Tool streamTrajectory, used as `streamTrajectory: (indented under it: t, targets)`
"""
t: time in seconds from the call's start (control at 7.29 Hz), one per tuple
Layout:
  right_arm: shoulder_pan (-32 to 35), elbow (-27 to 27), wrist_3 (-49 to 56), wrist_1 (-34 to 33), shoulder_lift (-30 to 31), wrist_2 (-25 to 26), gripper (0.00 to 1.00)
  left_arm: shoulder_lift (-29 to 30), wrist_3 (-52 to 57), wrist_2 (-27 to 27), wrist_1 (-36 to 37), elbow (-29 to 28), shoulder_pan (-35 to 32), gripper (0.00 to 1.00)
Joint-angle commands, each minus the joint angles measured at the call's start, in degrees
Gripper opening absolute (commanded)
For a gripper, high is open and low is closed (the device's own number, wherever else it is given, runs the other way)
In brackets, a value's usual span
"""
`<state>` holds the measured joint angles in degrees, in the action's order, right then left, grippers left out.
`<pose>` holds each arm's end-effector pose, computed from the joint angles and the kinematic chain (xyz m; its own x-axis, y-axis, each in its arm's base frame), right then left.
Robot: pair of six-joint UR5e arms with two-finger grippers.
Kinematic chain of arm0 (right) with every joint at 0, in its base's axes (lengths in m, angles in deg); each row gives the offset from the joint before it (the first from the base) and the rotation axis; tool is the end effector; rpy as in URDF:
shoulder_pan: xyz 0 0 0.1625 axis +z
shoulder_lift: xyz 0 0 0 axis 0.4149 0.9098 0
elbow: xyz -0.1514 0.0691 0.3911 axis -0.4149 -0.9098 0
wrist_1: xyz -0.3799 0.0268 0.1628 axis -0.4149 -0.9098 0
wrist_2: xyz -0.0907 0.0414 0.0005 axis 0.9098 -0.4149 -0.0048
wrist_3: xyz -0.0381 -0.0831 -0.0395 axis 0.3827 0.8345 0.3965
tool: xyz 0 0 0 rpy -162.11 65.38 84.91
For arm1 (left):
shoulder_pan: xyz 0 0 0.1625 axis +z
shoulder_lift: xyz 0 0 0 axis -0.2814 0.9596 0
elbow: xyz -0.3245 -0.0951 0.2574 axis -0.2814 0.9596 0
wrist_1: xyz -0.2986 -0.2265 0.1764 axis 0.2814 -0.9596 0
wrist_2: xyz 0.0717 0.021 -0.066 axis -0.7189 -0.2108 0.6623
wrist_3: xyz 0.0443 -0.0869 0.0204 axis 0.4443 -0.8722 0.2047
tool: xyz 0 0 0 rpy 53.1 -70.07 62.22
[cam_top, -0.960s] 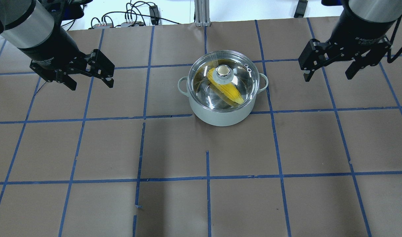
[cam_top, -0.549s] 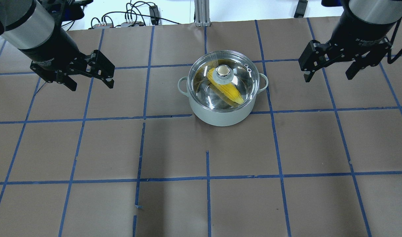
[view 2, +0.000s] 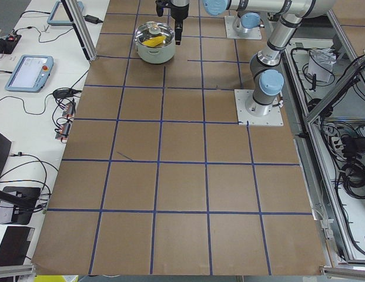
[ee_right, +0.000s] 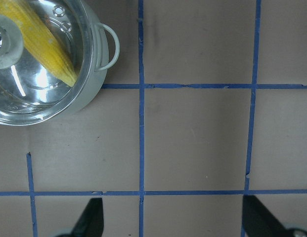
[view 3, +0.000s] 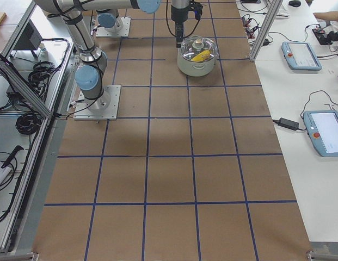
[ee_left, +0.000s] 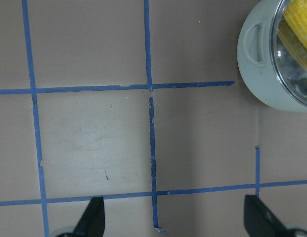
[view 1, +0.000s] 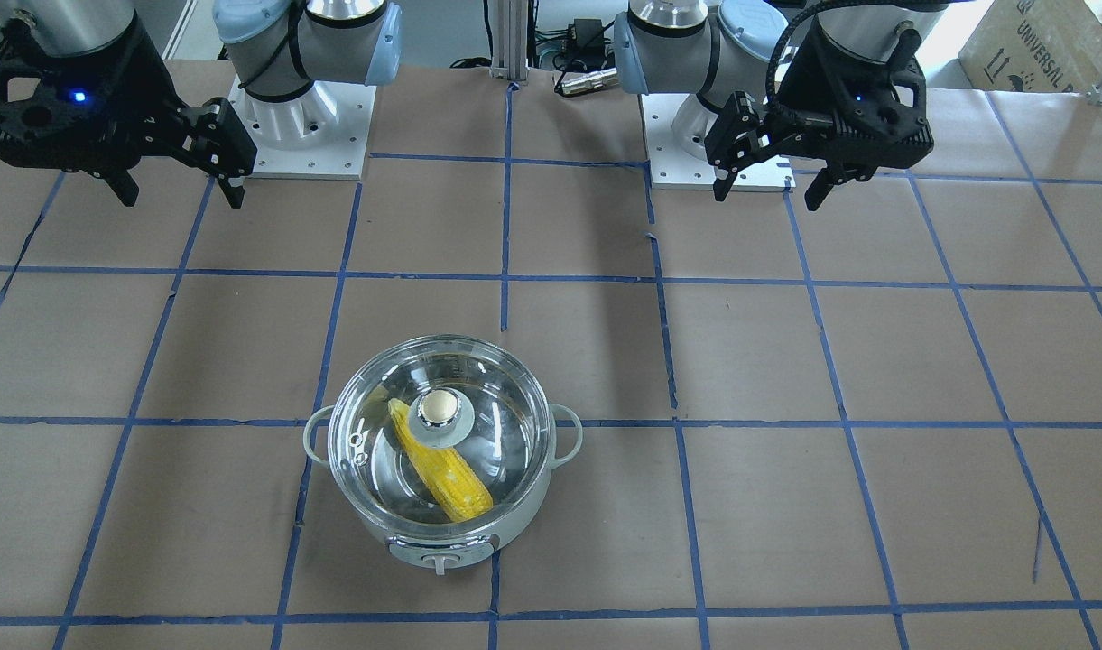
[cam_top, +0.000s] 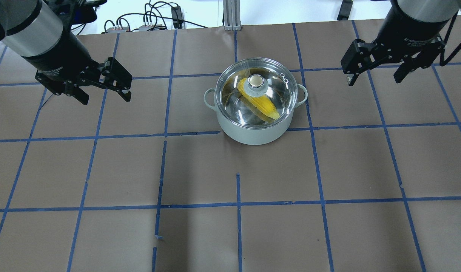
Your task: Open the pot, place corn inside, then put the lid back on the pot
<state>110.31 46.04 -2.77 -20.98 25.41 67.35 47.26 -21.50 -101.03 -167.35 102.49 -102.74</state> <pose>0.0968 -0.4829 0.5154 -0.9998 -0.0127 0.0132 -0.0129 0.9999 -0.0099 -0.1129 -0.4611 0.5129 -0.9963 0.0252 0.0816 0.0226 0.9992 -0.0321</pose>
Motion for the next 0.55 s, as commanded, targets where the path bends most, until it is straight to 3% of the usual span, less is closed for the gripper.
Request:
streamTrajectory:
  t: [0.0,0.41]
  targets:
    - [0.16,-0.03,-0.10,-1.42,-0.24,-0.01,1.00,0.01,0.00,0.01,0.00,0.00,0.00,1.00]
    - [0.07,-0.03,0.07,-1.52,-0.33,0.52,1.00,0.01,0.00,0.01,0.00,0.00,0.09,1.00]
